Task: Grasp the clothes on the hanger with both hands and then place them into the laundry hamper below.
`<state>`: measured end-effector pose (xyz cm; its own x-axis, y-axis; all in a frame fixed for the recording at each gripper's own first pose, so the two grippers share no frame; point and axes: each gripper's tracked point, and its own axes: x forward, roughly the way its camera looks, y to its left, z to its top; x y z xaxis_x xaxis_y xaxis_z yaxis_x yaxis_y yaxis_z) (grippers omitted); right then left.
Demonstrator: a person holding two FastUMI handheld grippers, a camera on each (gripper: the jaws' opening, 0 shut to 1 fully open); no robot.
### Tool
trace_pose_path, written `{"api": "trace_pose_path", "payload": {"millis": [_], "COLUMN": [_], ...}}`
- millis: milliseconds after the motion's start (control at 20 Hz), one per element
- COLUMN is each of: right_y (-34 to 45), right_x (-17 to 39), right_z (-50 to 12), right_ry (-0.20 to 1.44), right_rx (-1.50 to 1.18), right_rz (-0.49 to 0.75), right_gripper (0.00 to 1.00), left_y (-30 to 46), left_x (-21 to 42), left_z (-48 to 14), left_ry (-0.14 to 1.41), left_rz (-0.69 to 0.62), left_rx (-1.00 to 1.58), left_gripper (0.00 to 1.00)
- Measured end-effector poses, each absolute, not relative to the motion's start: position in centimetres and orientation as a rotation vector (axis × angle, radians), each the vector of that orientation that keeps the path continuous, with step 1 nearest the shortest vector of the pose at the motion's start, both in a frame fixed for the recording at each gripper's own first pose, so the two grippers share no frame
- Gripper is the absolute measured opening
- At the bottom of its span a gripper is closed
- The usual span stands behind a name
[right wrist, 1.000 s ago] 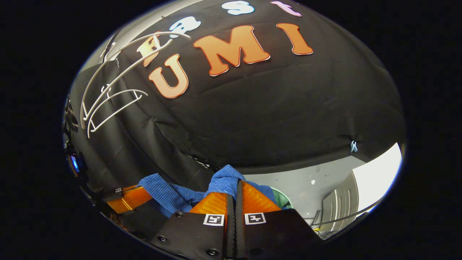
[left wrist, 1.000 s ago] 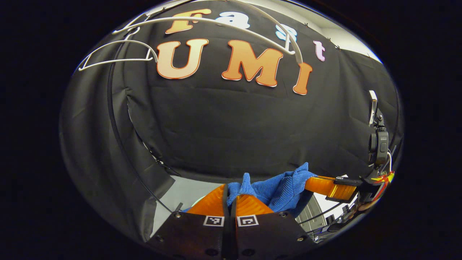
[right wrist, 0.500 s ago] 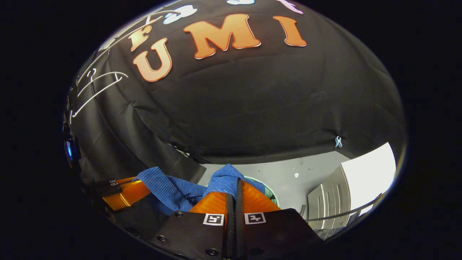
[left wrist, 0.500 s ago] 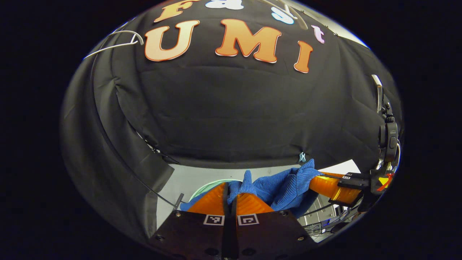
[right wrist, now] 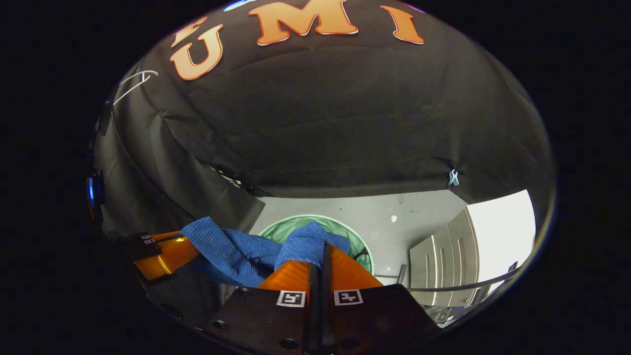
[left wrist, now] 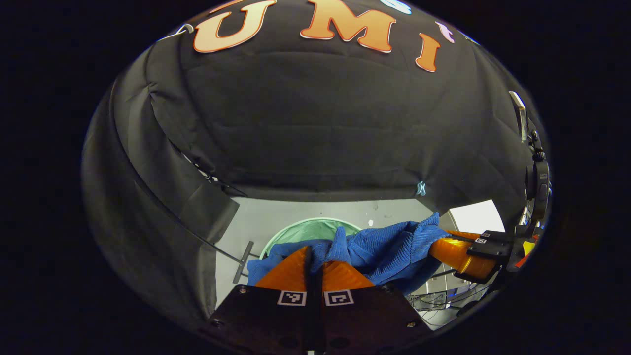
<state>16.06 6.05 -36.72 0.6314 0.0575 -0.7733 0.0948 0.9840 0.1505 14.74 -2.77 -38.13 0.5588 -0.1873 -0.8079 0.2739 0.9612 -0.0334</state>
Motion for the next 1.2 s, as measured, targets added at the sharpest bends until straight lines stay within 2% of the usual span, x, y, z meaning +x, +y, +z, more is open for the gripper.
{"api": "trace_pose_path", "payload": {"millis": [350, 450, 500, 550, 750, 800, 850, 900, 950, 1000, 1050, 1150, 1200], "right_y": [6.6, 6.5, 6.5, 6.6, 6.8, 6.9, 7.0, 7.2, 7.0, 6.9, 6.9, 7.5, 7.2], "right_x": [14.1, 13.6, 13.3, 13.0, 12.3, 12.3, 12.3, 12.4, 12.7, 12.6, 12.5, 12.3, 12.0], "right_z": [-41.5, -42.3, -42.6, -42.8, -43.8, -44.1, -43.9, -44.0, -43.8, -43.6, -43.4, -43.4, -43.3], "right_ry": [1.042, 1.065, 1.077, 1.086, 1.104, 1.109, 1.108, 1.105, 1.100, 1.097, 1.094, 1.097, 1.100], "right_rx": [0.192, 0.197, 0.198, 0.200, 0.206, 0.208, 0.214, 0.213, 0.207, 0.198, 0.196, 0.209, 0.211], "right_rz": [-0.049, -0.066, -0.073, -0.078, -0.091, -0.094, -0.086, -0.081, -0.079, -0.080, -0.083, -0.081, -0.079], "right_gripper": [0.08, 0.08, 0.17, 0.12, 0.12, 0.12, 0.17, 0.20, 0.19, 0.19, 0.19, 0.19, 0.25], "left_y": [-1.7, -1.2, -1.1, -0.9, -0.9, -0.9, -0.8, -0.8, -0.6, -0.4, -0.2, -0.1, -0.2], "left_x": [13.0, 12.7, 12.7, 12.2, 11.8, 11.8, 11.5, 11.3, 10.9, 10.9, 10.9, 10.9, 11.0], "left_z": [-40.9, -41.0, -41.1, -41.5, -41.4, -41.4, -41.6, -41.6, -41.6, -41.5, -41.4, -41.3, -41.1], "left_ry": [1.080, 1.090, 1.093, 1.101, 1.121, 1.124, 1.131, 1.139, 1.143, 1.142, 1.142, 1.143, 1.141], "left_rz": [-0.227, -0.212, -0.208, -0.202, -0.188, -0.186, -0.186, -0.185, -0.180, -0.173, -0.172, -0.172, -0.170], "left_rx": [0.105, 0.119, 0.113, 0.097, 0.065, 0.061, 0.057, 0.051, 0.048, 0.052, 0.058, 0.059, 0.062], "left_gripper": [0.01, 0.07, 0.16, 0.22, 0.35, 0.35, 0.31, 0.31, 0.31, 0.35, 0.30, 0.30, 0.29]}}
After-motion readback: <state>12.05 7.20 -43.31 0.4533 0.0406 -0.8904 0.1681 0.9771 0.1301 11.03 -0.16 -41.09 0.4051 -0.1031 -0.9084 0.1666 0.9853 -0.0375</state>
